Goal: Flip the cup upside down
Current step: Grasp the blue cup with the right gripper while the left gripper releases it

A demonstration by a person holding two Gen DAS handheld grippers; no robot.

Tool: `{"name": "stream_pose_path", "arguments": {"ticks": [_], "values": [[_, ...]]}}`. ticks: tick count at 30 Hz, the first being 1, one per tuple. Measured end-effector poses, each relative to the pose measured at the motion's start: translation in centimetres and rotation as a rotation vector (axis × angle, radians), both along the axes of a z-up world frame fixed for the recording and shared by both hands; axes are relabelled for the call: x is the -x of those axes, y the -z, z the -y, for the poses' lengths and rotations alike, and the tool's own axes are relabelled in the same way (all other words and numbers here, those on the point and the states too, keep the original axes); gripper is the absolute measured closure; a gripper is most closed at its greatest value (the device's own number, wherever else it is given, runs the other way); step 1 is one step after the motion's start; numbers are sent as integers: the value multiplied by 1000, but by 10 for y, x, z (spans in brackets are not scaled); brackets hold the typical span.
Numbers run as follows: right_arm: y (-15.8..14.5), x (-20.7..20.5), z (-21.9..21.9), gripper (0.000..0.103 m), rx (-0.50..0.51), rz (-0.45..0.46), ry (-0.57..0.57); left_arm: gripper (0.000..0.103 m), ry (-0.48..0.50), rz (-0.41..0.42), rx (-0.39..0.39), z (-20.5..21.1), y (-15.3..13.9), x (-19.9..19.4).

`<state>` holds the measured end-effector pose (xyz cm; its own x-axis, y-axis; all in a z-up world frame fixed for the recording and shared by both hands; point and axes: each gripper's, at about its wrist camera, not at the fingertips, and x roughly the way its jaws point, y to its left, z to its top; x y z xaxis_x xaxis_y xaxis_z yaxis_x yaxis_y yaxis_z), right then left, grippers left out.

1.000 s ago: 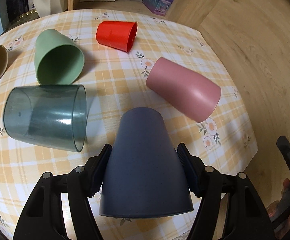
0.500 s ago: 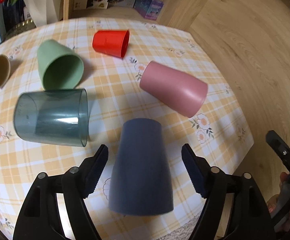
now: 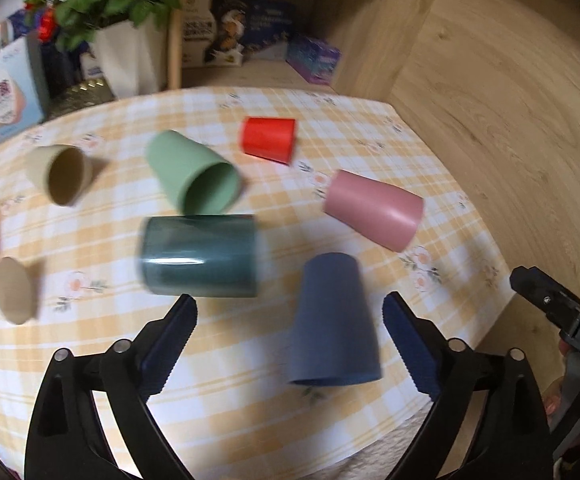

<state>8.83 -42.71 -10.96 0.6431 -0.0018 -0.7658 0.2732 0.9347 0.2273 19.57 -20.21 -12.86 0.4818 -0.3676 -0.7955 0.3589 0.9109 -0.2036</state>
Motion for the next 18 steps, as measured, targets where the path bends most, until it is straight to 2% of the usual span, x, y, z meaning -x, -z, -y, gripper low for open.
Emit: {"name": "stream_pose_path", "arguments": {"ticks": [6, 10, 14, 18], "values": [[1, -10, -19, 14, -38, -38, -21, 6, -89, 89, -60, -45, -15, 10], [7, -21, -33, 14, -67, -76, -64, 6, -152, 172, -66, -84, -30, 25], [20, -44, -45, 14, -179, -159, -119, 6, -237, 242, -67, -126, -40, 40], [35, -72, -59, 14, -277, -239, -150, 6, -354, 252, -62, -161, -36, 53]]}}
